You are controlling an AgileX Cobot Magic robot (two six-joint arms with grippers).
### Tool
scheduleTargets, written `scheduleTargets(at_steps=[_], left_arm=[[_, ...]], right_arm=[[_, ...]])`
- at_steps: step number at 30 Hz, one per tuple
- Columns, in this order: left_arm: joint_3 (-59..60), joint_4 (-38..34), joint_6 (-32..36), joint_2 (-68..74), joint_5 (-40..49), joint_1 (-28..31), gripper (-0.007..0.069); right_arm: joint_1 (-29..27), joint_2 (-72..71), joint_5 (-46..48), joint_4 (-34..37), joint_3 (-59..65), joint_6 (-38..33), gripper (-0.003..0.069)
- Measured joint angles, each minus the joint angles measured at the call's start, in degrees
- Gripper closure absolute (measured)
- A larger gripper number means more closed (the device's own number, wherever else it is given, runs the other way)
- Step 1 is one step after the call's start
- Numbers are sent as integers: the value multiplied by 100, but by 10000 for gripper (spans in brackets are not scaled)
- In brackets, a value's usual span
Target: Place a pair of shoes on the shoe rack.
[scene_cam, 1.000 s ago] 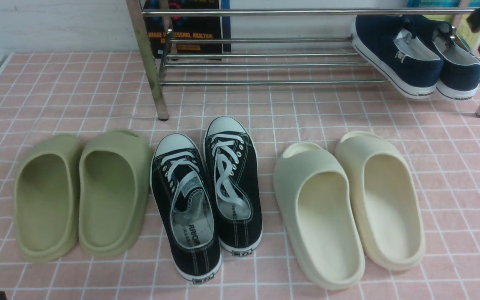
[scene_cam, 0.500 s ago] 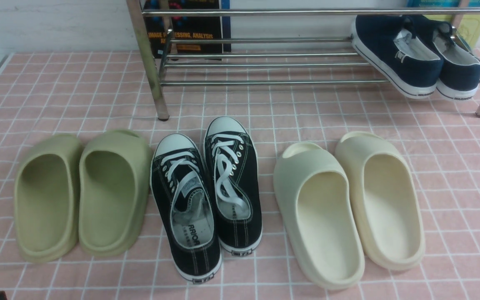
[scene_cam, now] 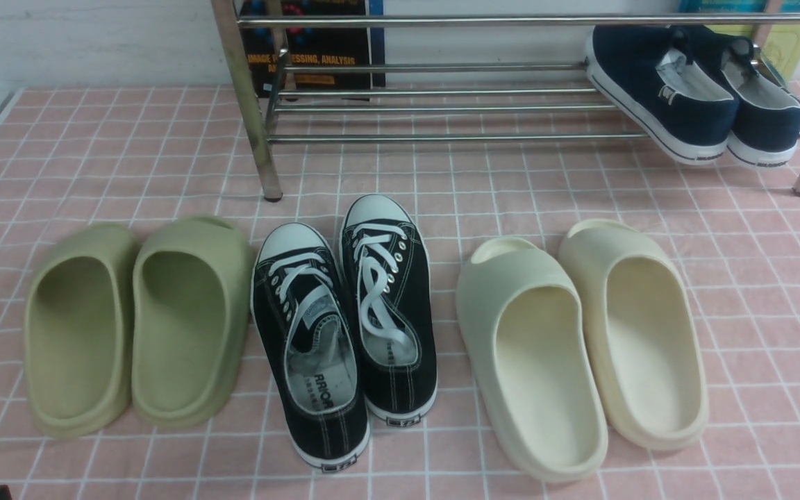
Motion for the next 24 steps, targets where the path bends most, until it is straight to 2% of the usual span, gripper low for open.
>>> scheduleTargets(at_steps=[5, 10, 11, 12, 13, 14, 15, 20, 24], left_arm=[[0, 0, 0, 0, 0, 0, 384], [0, 0, 0, 0, 0, 0, 384], [0, 0, 0, 0, 0, 0, 384], [0, 0, 0, 0, 0, 0, 384], [0, 0, 0, 0, 0, 0, 384], [0, 0, 0, 0, 0, 0, 384], [0, 0, 0, 0, 0, 0, 384], [0, 0, 0, 0, 0, 0, 384], [0, 0, 0, 0, 0, 0, 384]], right_arm=[[0, -110, 7, -82, 47, 0, 668], [0, -170, -512, -276, 661, 0, 669], [0, -284, -945, -335, 1146, 0, 669], [0, -284, -945, -350, 1213, 0, 669], [0, -485, -1471, -464, 1799, 0, 669], [0, -513, -1536, -485, 1878, 0, 669], [0, -794, -2123, -691, 2601, 0, 669], [-7, -1735, -3372, -1334, 4466, 0, 669], [-140, -2374, -3921, -1488, 5467, 69, 669]])
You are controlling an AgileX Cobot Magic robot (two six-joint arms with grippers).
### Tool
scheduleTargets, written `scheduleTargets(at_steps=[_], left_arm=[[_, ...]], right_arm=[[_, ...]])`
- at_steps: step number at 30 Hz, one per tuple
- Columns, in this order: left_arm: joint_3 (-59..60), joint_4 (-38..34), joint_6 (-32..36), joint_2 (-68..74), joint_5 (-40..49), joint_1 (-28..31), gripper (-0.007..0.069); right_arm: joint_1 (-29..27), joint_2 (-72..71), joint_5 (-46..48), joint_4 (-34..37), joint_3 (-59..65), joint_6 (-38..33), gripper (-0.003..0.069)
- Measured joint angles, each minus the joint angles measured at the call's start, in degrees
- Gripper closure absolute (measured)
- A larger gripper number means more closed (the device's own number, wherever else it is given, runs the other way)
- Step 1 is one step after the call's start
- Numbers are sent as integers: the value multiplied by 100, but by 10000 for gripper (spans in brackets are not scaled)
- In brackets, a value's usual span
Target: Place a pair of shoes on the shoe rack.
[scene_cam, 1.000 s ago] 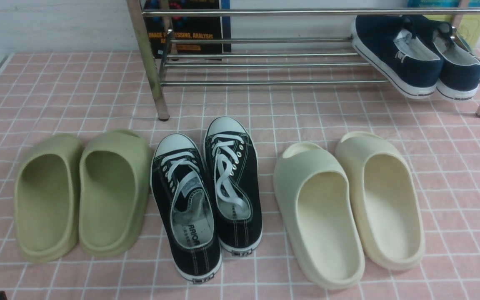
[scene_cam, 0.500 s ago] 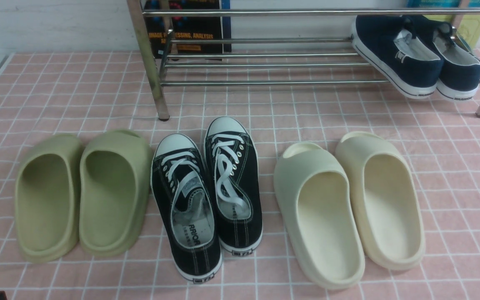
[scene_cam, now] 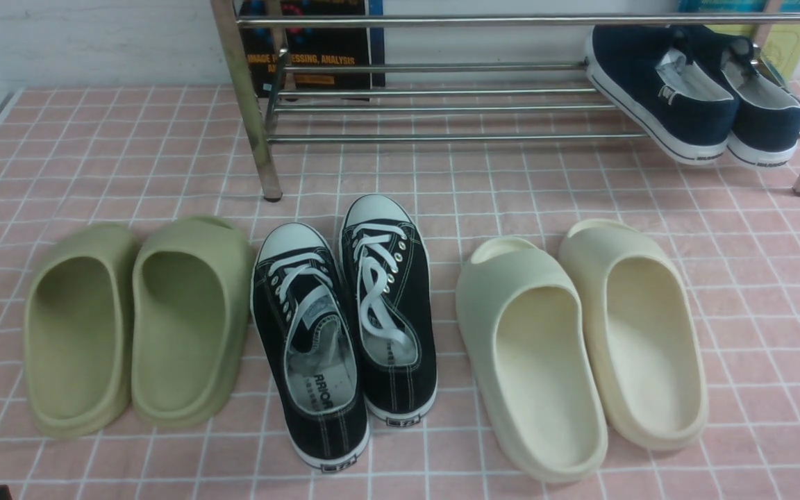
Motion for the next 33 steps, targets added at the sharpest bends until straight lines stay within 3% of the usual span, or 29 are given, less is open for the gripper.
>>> scheduleTargets(at_steps=[10, 20, 33], left_arm=[[0, 0, 0, 0, 0, 0, 384], [0, 0, 0, 0, 0, 0, 384], [0, 0, 0, 0, 0, 0, 384]], right_arm=[[-73, -371, 372, -262, 281, 1145, 669], [-16, -371, 982, -280, 252, 1249, 669], [-53, -371, 1021, -280, 245, 1249, 666]])
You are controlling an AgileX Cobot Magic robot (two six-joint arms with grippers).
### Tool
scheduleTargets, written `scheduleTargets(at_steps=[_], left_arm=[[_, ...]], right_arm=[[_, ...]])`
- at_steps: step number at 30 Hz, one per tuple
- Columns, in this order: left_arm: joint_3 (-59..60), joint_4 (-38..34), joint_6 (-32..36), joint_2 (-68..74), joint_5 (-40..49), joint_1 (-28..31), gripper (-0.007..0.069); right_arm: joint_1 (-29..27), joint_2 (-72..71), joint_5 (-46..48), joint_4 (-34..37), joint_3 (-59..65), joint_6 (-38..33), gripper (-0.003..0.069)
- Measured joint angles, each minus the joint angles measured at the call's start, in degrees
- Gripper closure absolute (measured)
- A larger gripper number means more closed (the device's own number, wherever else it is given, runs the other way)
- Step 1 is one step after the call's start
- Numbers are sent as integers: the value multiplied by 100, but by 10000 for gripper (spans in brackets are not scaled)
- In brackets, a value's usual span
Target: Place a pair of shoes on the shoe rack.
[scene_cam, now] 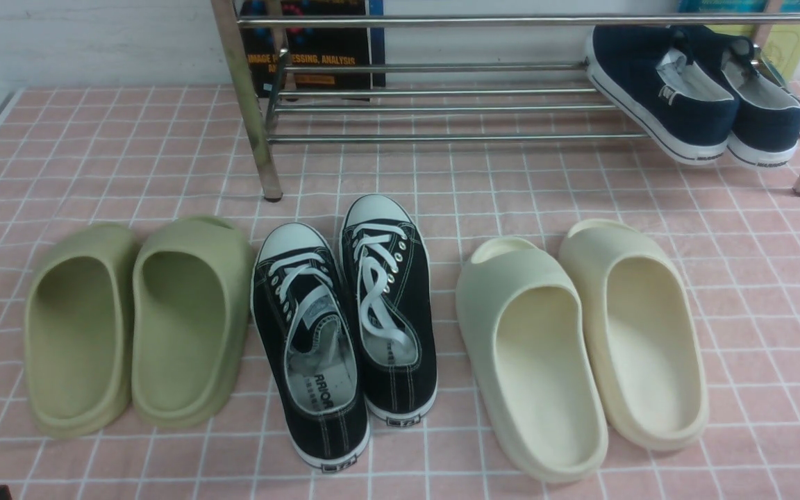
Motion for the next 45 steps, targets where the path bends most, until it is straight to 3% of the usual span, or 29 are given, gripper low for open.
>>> scheduleTargets(at_steps=[45], left_arm=[[0, 0, 0, 0, 0, 0, 384]], right_arm=[[-7, 0, 0, -6, 0, 2, 630]])
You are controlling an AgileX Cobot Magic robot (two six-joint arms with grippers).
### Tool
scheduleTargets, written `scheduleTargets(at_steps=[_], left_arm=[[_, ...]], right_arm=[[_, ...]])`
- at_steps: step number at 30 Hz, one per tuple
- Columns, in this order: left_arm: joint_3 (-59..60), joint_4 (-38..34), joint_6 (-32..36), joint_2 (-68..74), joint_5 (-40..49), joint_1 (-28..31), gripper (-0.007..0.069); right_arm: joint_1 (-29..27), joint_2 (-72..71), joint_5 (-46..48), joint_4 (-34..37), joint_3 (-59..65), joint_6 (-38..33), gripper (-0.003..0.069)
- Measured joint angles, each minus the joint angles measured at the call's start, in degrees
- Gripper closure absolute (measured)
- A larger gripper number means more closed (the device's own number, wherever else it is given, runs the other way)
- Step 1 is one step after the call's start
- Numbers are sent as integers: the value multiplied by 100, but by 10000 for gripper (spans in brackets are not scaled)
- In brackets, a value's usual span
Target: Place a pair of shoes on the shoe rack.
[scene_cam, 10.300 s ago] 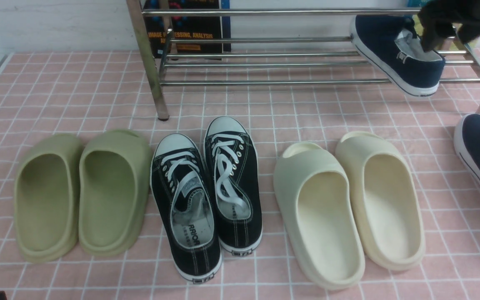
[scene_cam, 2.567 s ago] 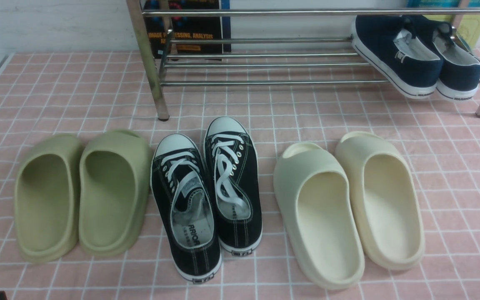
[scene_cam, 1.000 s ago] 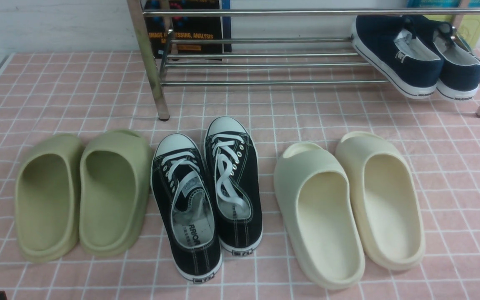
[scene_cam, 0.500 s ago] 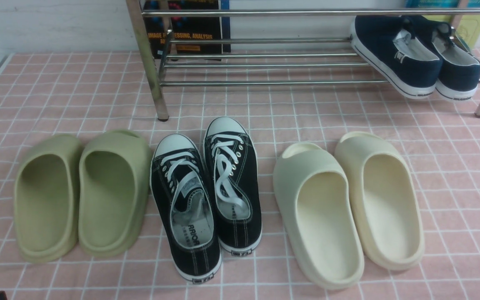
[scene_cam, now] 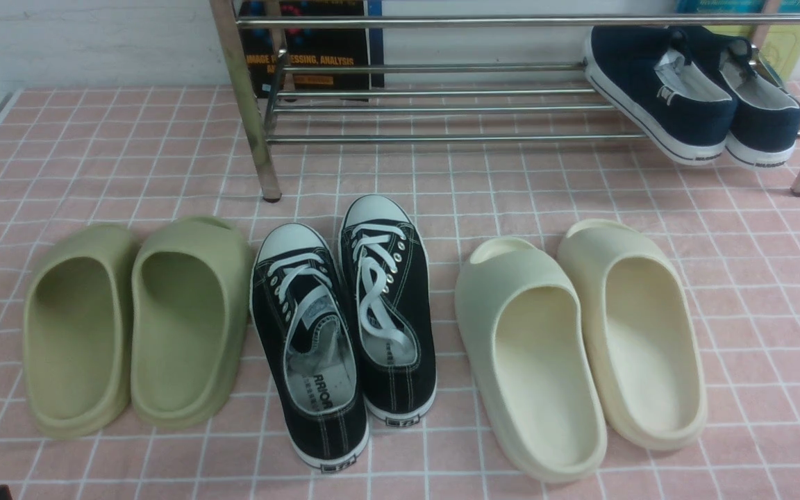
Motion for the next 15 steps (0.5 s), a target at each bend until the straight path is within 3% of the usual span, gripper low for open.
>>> scheduleTargets(at_steps=[15], left_arm=[[0, 0, 0, 0, 0, 0, 384]], right_arm=[[0, 0, 0, 0, 0, 0, 622]])
